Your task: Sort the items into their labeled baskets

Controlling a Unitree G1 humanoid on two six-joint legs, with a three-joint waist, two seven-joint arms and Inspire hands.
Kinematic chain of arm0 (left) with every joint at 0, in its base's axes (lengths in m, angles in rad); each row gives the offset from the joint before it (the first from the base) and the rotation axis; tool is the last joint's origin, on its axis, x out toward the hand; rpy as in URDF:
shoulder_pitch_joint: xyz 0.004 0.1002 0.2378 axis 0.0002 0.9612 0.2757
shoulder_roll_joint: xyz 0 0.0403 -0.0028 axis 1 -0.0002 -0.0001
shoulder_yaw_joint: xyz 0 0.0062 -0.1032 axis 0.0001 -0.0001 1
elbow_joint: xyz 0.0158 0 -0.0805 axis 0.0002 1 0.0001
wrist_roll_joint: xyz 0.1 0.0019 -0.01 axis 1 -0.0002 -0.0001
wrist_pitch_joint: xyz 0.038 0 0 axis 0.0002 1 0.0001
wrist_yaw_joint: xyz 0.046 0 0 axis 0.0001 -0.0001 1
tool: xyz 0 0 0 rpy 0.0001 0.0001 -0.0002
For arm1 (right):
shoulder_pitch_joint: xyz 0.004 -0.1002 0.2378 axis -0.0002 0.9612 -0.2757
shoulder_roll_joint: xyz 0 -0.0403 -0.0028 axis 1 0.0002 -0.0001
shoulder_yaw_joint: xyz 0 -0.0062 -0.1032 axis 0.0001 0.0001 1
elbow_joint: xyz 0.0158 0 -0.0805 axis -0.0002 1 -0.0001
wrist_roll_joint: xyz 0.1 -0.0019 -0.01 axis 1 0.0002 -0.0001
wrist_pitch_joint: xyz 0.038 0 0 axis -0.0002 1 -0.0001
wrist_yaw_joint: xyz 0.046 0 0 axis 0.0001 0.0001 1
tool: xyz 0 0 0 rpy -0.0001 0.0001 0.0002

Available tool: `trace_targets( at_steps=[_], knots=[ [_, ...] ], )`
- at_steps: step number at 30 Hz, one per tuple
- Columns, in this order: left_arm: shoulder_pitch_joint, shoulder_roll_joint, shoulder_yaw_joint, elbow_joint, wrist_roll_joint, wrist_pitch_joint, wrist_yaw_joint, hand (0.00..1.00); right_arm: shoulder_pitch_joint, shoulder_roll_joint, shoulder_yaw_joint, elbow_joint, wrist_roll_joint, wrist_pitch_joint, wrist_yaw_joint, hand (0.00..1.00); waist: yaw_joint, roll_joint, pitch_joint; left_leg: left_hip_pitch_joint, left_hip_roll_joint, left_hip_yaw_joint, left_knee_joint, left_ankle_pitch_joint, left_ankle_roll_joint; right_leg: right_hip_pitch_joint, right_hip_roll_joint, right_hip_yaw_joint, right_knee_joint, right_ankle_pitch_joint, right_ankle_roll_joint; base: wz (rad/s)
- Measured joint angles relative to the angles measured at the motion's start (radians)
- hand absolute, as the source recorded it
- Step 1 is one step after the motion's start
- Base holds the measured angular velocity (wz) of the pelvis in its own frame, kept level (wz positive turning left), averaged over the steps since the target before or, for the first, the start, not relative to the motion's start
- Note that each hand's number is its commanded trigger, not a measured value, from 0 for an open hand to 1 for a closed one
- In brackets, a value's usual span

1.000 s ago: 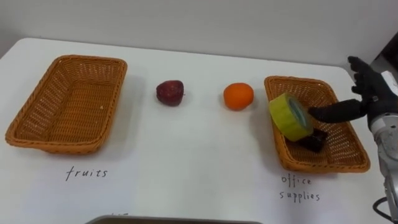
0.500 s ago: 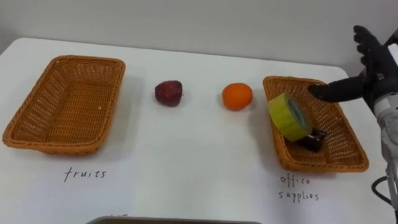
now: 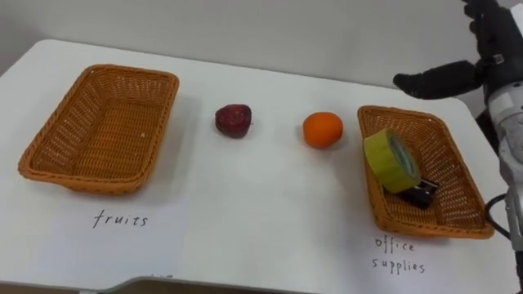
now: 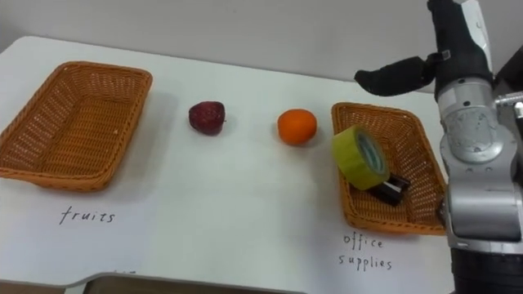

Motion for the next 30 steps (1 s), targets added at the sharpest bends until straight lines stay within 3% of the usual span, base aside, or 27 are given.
trace_targets(
  at_steps=[10, 18, 30],
  knots=[
    [0.003, 0.016, 0.000, 0.000, 0.007, 0.001, -0.008, 0.00, -0.030, -0.045, 0.023, 0.032, -0.003, 0.000, 0.001, 0.00, 0.014, -0.007, 0.0090, -0.005, -0.001, -0.005, -0.005, 0.001, 0.001, -0.001, -0.005, -0.017, 0.000, -0.001, 0.001, 0.01],
    [-0.005, 0.017, -0.003, 0.000, 0.007, 0.006, -0.018, 0.00, -0.064, -0.071, 0.083, 0.032, -0.003, 0.000, 0.004, 0.00, 0.016, -0.016, 0.0032, -0.004, -0.001, -0.005, -0.008, 0.001, 0.002, -0.001, -0.005, -0.022, 0.000, -0.001, 0.001, 0.00],
    [-0.010, 0.025, -0.003, 0.003, 0.007, 0.007, -0.019, 0.00, -0.079, -0.072, 0.138, 0.070, -0.007, 0.001, 0.113, 0.00, 0.057, -0.021, 0.0062, -0.001, -0.001, -0.009, -0.009, 0.001, 0.002, 0.002, -0.005, -0.022, -0.001, -0.001, 0.001, 0.00]
  ],
)
